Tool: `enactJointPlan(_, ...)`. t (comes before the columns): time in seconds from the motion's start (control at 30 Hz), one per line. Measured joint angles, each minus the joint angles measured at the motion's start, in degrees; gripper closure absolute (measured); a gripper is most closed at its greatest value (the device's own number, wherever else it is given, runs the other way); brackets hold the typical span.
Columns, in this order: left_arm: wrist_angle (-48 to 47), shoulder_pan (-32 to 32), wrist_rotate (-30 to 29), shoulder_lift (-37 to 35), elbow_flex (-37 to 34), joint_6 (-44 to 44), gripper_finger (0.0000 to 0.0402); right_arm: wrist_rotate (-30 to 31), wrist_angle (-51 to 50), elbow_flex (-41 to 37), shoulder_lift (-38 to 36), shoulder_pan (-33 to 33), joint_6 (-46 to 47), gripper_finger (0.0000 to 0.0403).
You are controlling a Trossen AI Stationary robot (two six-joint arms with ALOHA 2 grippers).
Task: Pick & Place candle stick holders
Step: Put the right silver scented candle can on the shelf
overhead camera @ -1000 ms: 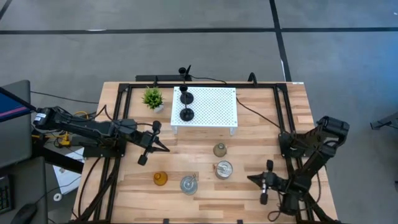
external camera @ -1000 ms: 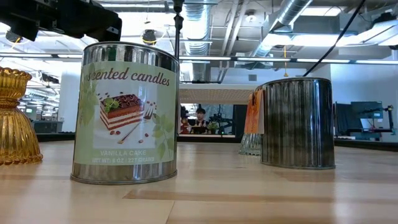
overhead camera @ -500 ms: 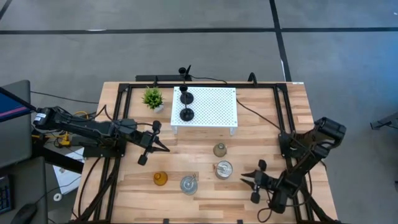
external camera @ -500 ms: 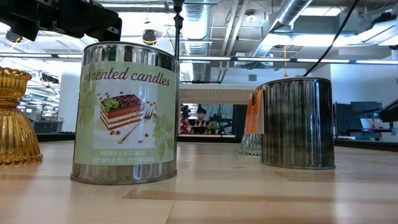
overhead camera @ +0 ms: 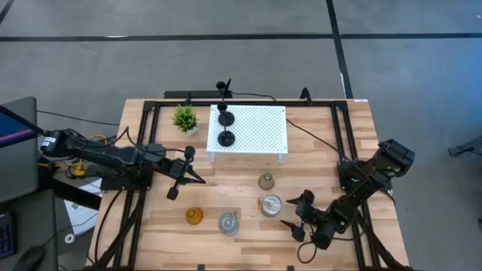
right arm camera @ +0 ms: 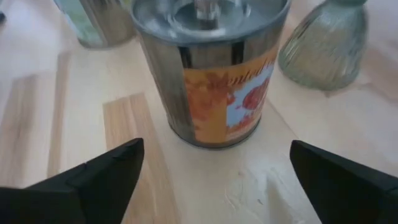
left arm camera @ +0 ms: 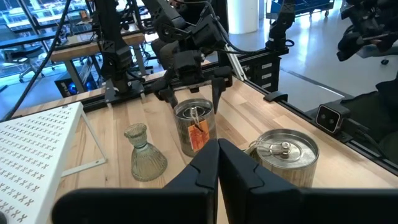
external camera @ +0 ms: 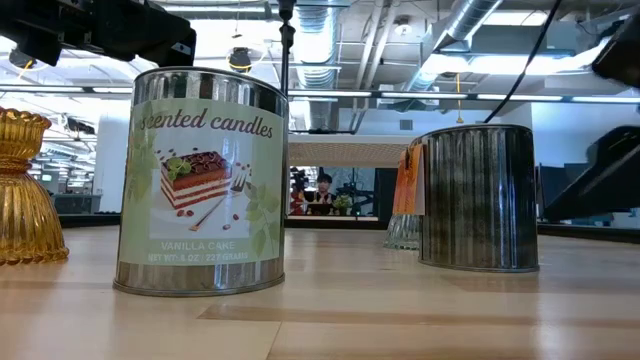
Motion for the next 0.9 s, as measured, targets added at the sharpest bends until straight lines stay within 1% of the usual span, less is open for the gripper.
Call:
enactJointPlan(0.07,0.0,0.0,0.0,0.0,0.02,0.0,0.0394,-2.34,0.29,0.0,0.0,-1.0,-1.66,0.0012)
enactJointPlan(0.13,0.0,0.0,0.0,0.0,0.02,0.0,0.0394,-3.54,0.77,0.0,0.0,-1.71,-2.97,0.0025)
enactJointPlan(0.27,-0.02,0.0,0.0,0.0,0.02,0.0,0.0394,-3.66,0.76,0.0,0.0,-3.11,-2.76,0.0039)
enactJointPlan(0.53,-0.13,0.0,0.0,0.0,0.02,0.0,0.0394,-3.96,0.82,0.0,0.0,-6.4,-3.21,0.0031)
enactJointPlan(0.63,-0.29,0.0,0.02,0.02,0.02,0.02,0.0394,-5.86,2.4,0.0,0.0,-7.37,-6.32,0.0027)
enactJointPlan(0.77,-0.28,0.0,0.02,0.02,0.02,0.02,0.0394,-12.33,7.6,0.0,0.0,-8.2,-13.02,0.0027)
enactJointPlan(0.9,-0.47,0.0,0.02,0.02,0.02,0.02,0.0394,-12.4,10.55,0.04,-0.07,-8.28,-16.52,0.0027)
